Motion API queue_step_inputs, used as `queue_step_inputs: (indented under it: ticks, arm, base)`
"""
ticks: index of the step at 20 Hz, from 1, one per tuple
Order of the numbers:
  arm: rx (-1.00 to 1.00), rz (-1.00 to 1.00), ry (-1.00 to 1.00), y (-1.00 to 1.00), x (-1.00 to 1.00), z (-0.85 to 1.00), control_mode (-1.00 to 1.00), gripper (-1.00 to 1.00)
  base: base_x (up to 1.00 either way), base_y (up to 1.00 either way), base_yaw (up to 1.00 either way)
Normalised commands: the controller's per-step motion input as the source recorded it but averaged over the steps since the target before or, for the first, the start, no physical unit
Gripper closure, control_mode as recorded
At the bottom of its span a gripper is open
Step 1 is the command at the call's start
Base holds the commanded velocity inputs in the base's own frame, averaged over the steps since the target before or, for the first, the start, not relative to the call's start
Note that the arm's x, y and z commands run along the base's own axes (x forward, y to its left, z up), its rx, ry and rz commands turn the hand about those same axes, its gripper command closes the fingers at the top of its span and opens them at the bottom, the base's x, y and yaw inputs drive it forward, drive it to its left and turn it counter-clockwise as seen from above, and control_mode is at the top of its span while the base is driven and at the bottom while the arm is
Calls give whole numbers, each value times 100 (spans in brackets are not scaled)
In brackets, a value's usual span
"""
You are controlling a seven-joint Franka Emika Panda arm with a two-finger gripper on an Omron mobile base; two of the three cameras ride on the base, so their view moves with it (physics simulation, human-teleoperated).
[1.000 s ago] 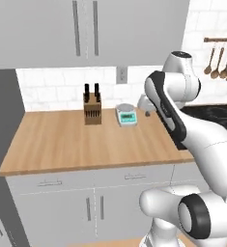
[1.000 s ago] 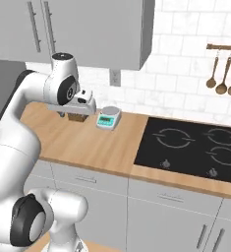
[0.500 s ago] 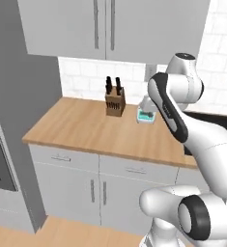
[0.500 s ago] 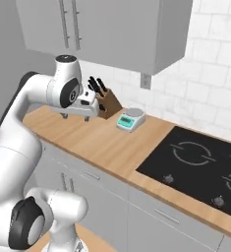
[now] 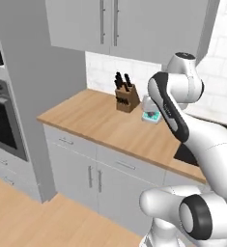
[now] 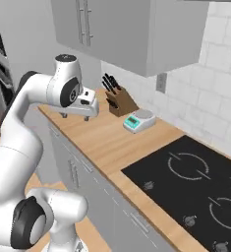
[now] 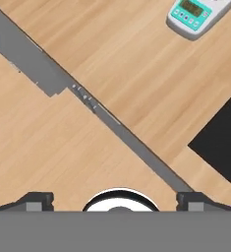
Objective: Take a straw from the drawer in front and place it inside the glass cup on the dining counter.
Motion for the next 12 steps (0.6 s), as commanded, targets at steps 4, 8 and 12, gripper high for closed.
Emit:
queue_step_inputs:
  ticks: [4, 8, 12]
  arm:
    - [0, 0, 0, 0, 0, 0, 100, -100]
    - [0, 0, 0, 0, 0, 0, 100, -100]
    - [0, 0, 0, 0, 0, 0, 100, -100]
  base:
    - [0, -70, 46]
    - [0, -71, 41]
    - [0, -76, 38]
